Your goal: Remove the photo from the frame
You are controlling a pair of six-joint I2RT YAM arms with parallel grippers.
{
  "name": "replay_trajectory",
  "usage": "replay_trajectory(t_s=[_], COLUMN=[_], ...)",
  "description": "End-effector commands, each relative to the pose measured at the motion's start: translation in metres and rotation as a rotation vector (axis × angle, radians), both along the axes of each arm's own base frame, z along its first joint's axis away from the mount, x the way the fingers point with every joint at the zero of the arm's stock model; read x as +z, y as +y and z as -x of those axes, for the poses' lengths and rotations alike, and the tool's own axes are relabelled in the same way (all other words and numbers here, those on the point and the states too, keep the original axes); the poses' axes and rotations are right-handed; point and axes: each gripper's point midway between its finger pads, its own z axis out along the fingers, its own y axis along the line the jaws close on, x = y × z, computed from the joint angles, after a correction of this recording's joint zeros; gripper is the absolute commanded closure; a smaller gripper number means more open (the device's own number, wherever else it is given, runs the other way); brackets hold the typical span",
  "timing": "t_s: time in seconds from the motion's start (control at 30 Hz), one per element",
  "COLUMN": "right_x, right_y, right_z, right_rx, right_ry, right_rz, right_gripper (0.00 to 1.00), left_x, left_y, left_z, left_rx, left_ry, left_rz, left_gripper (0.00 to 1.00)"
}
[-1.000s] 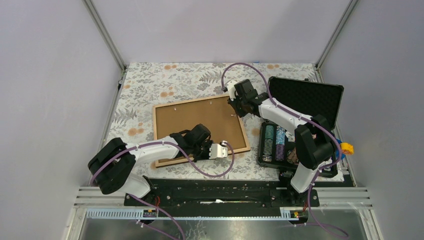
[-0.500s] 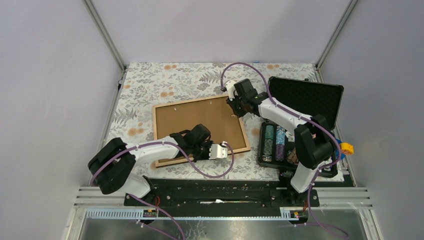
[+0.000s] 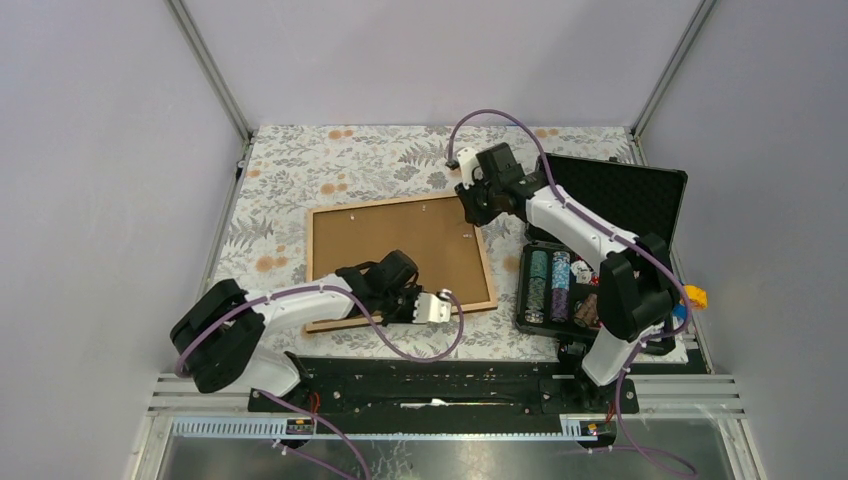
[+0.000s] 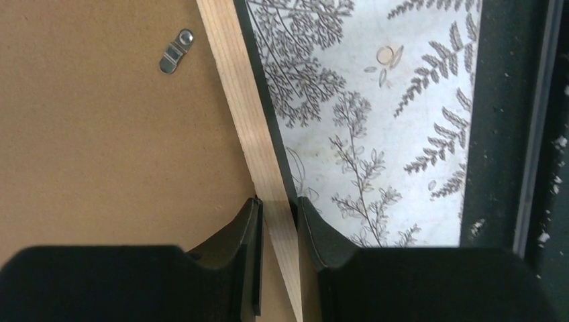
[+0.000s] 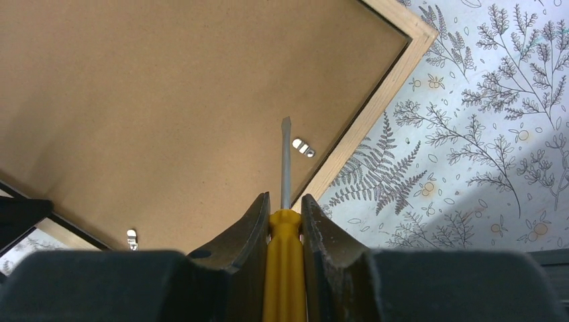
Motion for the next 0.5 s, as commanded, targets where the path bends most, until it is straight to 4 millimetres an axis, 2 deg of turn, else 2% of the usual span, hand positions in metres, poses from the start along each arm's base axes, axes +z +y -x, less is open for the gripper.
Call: replay_trajectory(t_s=[0.0, 0.07, 0.13, 0.2, 0.3, 0.37, 0.47], right_x=[0.051, 0.058, 0.065, 0.073, 0.085, 0.091, 0.095], right_y=[0.004, 0.007, 0.011, 0.016, 0.024, 0.031, 0.04], right_z=[0.001, 0.006, 0.011, 0.017, 0.03, 0.042, 0.059], right_rx=[0.001, 0.014, 0.029, 0.046, 0.085, 0.129, 0.199], right_ry=[-0.044, -0.032, -0.013, 0.005, 0.038, 0.067, 0.124], right_rz=[-0.111, -0.137, -0.164, -0.201, -0.261, -0.307, -0.363], right_gripper=[1.0, 1.0, 1.0, 1.0, 1.0, 1.0, 1.0], left_x=[-0.021, -0.005, 0.021, 0.051, 0.104, 0.14, 0.175], left_y=[0.052, 0.041, 0.024, 0.009, -0.004, -0.008, -0.005], left_z=[0.041, 0.037, 0.032, 0.025, 0.005, -0.011, -0.034], left_rx=[-0.013, 0.032, 0.082, 0.119, 0.198, 0.263, 0.371], left_ry=[0.151, 0.155, 0.158, 0.147, 0.087, 0.051, 0.0], left_rz=[-0.174, -0.113, -0.027, 0.07, 0.225, 0.318, 0.39], left_gripper=[0.76, 0.6, 0.49, 0.4, 0.24, 0.16, 0.13])
